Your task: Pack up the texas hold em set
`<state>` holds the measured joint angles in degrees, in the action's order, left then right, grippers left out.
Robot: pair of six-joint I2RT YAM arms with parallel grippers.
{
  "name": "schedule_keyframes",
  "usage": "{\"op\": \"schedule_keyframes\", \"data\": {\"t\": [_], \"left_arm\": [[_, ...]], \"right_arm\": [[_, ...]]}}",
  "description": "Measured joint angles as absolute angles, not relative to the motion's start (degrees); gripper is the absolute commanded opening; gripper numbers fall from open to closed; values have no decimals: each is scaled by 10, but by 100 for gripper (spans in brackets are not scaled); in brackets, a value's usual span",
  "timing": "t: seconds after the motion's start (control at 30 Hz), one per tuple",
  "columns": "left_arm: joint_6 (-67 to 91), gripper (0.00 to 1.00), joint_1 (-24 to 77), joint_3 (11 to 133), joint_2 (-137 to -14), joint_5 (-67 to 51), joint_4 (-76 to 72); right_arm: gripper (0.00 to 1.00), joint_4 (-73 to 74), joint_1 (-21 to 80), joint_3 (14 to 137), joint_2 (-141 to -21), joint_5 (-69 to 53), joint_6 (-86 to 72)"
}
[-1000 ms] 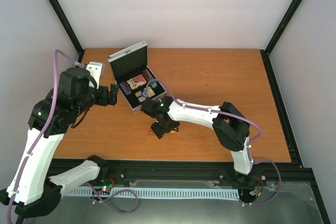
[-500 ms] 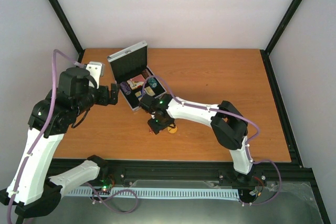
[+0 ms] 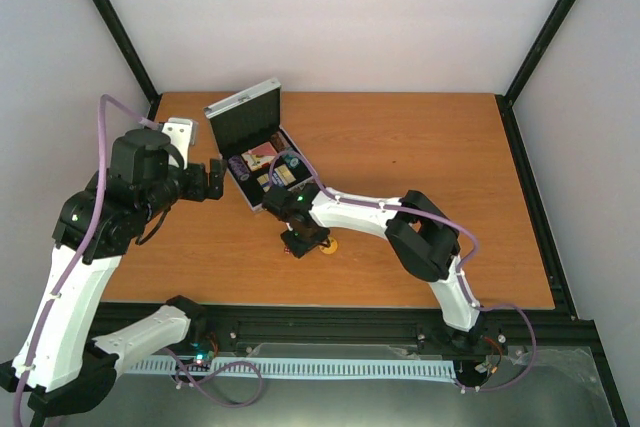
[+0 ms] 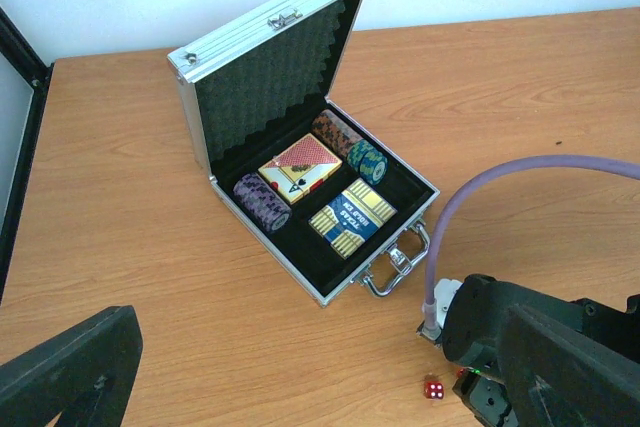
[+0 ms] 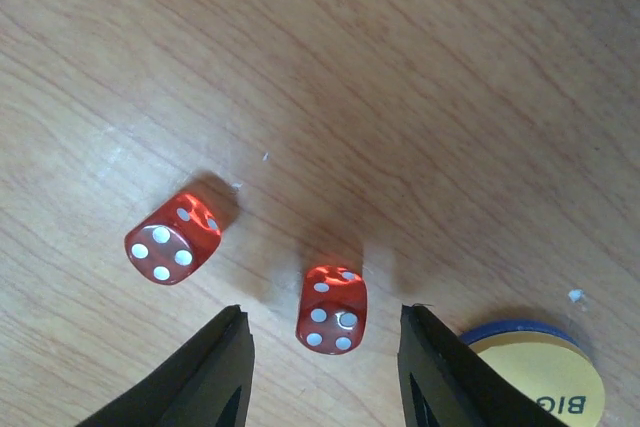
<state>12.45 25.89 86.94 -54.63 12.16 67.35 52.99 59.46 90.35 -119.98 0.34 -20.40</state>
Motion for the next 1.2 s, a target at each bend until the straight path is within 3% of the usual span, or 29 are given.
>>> {"op": "schedule_keyframes", "data": {"t": [0.33, 0.63, 0.83, 1.2], "left_arm": [[124, 100, 259, 869, -546, 122, 674], [124, 100, 259, 869, -546, 124, 674], [124, 100, 259, 866, -543, 124, 674], [124, 100, 259, 859, -531, 124, 674]], "right_arm": [[36, 529, 590, 904, -1210, 0, -204], [17, 522, 584, 904, -1214, -10, -205], [15, 532, 582, 916, -1214, -8, -206], [13, 536, 551, 1133, -1224, 8, -209]]}}
